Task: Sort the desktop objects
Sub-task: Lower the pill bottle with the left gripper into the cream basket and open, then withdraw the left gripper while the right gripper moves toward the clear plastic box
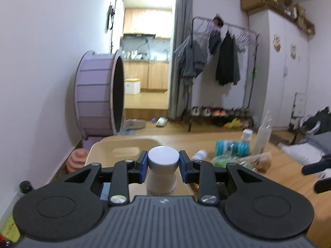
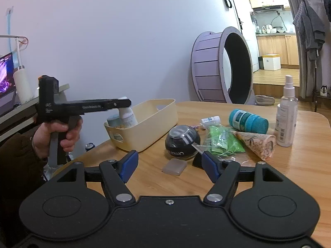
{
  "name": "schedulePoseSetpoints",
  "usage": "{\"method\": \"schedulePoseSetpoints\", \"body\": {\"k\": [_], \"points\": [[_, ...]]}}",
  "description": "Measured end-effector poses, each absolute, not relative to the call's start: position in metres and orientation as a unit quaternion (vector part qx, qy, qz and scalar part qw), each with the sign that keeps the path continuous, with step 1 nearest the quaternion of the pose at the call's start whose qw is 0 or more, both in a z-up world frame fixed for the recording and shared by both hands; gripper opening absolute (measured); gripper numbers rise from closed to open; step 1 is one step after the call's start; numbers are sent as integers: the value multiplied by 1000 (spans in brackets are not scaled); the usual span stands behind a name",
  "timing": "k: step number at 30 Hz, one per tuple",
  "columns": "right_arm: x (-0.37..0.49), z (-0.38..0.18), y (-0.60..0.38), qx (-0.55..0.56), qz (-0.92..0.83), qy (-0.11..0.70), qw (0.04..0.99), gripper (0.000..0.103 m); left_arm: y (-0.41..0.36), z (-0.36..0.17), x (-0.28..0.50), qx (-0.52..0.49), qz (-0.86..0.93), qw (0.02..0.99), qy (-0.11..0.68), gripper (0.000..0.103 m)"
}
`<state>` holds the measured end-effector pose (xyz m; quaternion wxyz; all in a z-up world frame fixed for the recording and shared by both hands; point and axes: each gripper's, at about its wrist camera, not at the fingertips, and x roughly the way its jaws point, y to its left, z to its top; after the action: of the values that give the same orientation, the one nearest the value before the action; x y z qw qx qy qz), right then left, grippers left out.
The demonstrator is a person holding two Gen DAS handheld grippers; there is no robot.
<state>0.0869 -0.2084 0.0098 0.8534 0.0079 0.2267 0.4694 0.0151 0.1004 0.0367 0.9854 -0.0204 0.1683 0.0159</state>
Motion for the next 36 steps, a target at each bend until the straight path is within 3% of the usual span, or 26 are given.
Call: {"method": "schedulePoseSetpoints", "body": {"k": [9, 16, 25, 36], "points": [[84, 8, -194, 0, 474, 231, 850, 73, 112, 23, 17, -27, 44, 975, 215, 31], [84, 6, -184, -8, 479, 235, 846, 73, 113, 21, 10, -31, 40, 974, 219, 37], [91, 4, -181, -1, 464, 230, 855, 74, 102, 29, -10, -41, 23, 980, 196, 65], [101, 4, -172, -2, 442, 230, 867, 74, 88, 22, -15, -82, 2, 972, 219, 72]]}}
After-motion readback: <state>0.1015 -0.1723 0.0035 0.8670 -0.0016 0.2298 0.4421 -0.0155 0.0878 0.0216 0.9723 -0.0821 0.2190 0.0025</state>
